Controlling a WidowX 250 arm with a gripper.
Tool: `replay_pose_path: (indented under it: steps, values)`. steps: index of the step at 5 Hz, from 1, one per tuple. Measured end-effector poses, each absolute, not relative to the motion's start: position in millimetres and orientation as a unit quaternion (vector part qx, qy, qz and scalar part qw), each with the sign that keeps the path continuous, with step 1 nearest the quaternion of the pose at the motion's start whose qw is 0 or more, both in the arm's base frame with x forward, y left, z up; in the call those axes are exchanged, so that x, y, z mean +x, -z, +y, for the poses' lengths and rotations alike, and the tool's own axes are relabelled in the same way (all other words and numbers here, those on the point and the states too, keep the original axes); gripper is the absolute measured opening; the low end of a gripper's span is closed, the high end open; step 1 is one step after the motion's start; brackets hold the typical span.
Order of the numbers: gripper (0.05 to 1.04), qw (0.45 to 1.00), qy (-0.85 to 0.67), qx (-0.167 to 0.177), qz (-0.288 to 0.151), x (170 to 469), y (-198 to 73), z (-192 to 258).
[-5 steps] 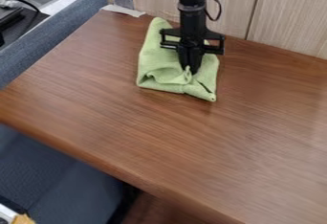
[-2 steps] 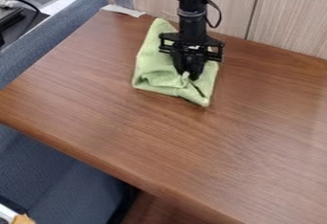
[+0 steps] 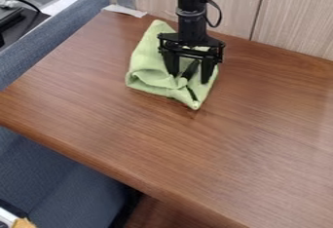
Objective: Fold the cloth from left to right
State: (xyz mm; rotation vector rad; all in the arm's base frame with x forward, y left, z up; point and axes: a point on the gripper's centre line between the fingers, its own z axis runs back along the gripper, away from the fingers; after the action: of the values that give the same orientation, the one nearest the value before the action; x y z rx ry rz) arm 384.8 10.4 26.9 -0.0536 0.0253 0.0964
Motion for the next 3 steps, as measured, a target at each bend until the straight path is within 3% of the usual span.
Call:
replay_pose_path:
  steps: [3]
  values:
    - [1.001,0.999,0.011,-0.006,-0.039,381.8,-83.9,5.8]
